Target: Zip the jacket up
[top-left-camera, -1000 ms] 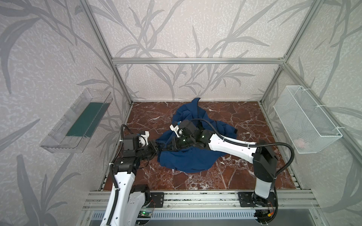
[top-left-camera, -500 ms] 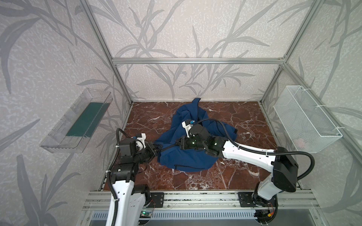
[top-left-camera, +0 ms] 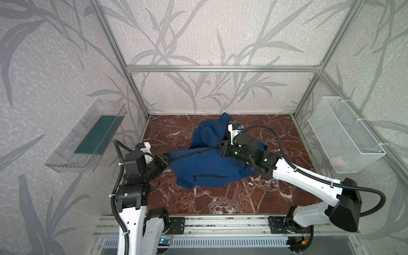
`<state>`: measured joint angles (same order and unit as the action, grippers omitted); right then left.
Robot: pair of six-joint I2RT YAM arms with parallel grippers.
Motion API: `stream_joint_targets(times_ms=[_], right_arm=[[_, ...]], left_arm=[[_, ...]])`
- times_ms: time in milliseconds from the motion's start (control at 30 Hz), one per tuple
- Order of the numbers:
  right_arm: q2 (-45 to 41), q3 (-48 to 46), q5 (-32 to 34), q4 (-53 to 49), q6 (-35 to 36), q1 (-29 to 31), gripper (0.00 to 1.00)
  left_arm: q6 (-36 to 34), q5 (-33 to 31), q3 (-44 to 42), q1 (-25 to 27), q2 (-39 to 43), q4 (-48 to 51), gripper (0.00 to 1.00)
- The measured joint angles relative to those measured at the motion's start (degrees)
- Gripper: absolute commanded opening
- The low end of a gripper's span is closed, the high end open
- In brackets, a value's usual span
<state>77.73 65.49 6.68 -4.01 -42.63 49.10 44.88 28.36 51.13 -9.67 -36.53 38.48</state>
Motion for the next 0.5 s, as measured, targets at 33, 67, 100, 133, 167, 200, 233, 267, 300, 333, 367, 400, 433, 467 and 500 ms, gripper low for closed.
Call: stream_joint_targets(times_ms=[33, 67, 100, 133, 167, 200, 233, 267, 300, 333, 367, 400, 433, 467, 500], right_arm=[[-1.0, -0.3, 0.3, -0.6, 0.5, -1.4, 0.00], [-1.9, -0.4, 0.5, -1.2, 0.9, -2.7, 0.00], [-2.8, -0.4, 0.6, -1.9, 1.3, -4.2, 0.00], [-3.7, -0.4, 0.5, -2.5, 1.8, -5.8, 0.00], [-4.3, -0.4, 0.3, -3.0, 2.1, -7.0, 0.00], [-5.2, -0.4, 0.1, -3.7, 2.5, -8.6, 0.00], [-5.9, -0.4, -0.2, -4.2, 2.8, -10.0, 0.00], [-6.5, -0.4, -0.6, -4.6, 3.1, -11.2, 0.00], [-7.1, -0.4, -1.0, -5.0, 3.6, -12.7, 0.00], [-7.5, -0.3, -1.3, -5.5, 4.3, -13.9, 0.00], [-7.7, 0.0, -1.4, -6.0, 5.0, -15.0, 0.00], [-7.7, 0.8, -1.5, -6.7, 5.8, -16.1, 0.00], [-7.6, 1.7, -1.7, -7.4, 6.6, -17.0, 0.00], [-7.6, 3.1, -1.7, -8.5, 7.6, -18.0, 0.00], [-7.5, 4.6, -1.8, -9.3, 8.6, -18.7, 0.00]], left_arm=[[0.1, -0.4, 0.7, -0.1, -0.6, -0.3, 0.00], [0.1, -0.5, 1.2, -0.2, -1.2, -0.6, 0.00], [0.2, -0.7, 1.7, -0.3, -2.0, -1.0, 0.00], [0.1, -0.8, 2.3, -0.3, -2.8, -1.4, 0.00], [0.2, -0.8, 2.7, -0.4, -3.6, -1.8, 0.00], [0.2, -0.6, 3.3, -0.6, -4.6, -2.2, 0.00], [0.2, -0.1, 3.9, -0.9, -5.9, -2.8, 0.00], [0.3, 0.5, 4.5, -1.3, -7.3, -3.3, 0.00], [0.7, 1.6, 5.6, -1.9, -9.3, -4.3, 0.00], [1.0, 2.4, 7.0, -2.4, -11.2, -5.0, 0.00], [1.2, 3.1, 8.5, -2.7, -13.1, -5.5, 0.00], [1.6, 4.0, 11.2, -3.0, -16.1, -5.9, 0.00], [1.9, 5.0, 14.3, -3.1, -18.9, -6.2, 0.00], [2.3, 6.0, 17.8, -3.1, -21.9, -6.5, 0.00], [2.7, 6.8, 21.3, -3.1, -24.5, -6.8, 0.00]])
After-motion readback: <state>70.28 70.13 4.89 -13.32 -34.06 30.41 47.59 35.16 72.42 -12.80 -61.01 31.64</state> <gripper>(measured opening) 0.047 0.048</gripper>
